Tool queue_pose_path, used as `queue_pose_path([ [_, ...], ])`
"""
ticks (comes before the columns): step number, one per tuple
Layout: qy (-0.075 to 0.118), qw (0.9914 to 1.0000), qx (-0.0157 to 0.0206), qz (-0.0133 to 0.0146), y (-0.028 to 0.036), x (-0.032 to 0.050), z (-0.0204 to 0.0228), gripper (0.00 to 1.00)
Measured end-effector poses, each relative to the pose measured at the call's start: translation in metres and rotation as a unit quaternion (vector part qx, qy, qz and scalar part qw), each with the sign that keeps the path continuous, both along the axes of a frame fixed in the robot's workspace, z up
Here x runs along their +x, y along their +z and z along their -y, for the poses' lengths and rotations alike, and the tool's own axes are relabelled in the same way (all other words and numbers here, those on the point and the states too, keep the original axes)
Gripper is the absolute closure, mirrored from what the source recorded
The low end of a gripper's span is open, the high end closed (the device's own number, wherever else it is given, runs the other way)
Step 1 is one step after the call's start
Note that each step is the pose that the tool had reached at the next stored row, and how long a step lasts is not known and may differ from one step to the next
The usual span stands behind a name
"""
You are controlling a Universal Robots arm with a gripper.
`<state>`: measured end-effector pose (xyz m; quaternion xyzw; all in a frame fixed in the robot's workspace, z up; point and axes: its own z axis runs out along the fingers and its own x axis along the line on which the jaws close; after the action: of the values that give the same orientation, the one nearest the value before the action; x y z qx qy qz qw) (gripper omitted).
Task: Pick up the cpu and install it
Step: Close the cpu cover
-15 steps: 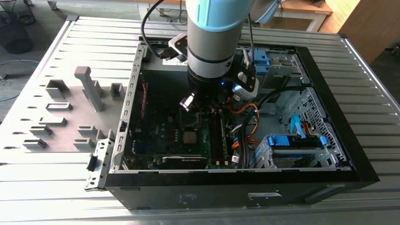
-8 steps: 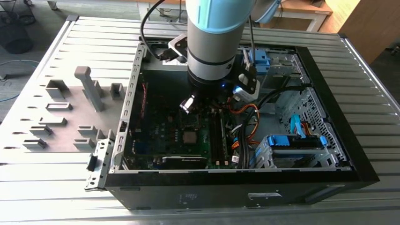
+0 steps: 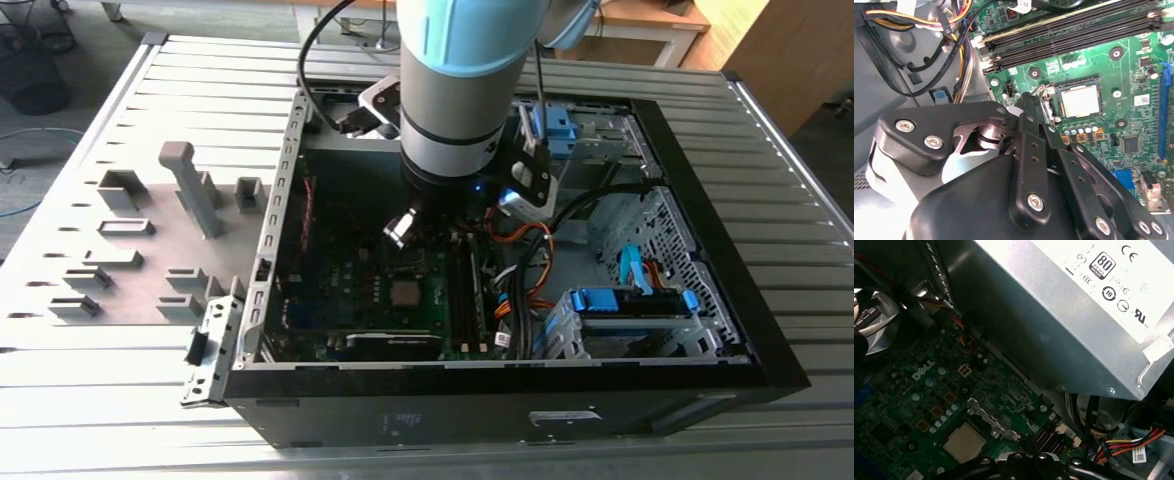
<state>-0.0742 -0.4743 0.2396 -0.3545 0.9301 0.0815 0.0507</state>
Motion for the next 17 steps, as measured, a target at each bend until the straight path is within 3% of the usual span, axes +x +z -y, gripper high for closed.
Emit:
queue_pose_path([
  [17, 0.000, 1.00000, 0.0000, 0.0000, 0.0004, 0.0000, 0.0146, 0.89],
])
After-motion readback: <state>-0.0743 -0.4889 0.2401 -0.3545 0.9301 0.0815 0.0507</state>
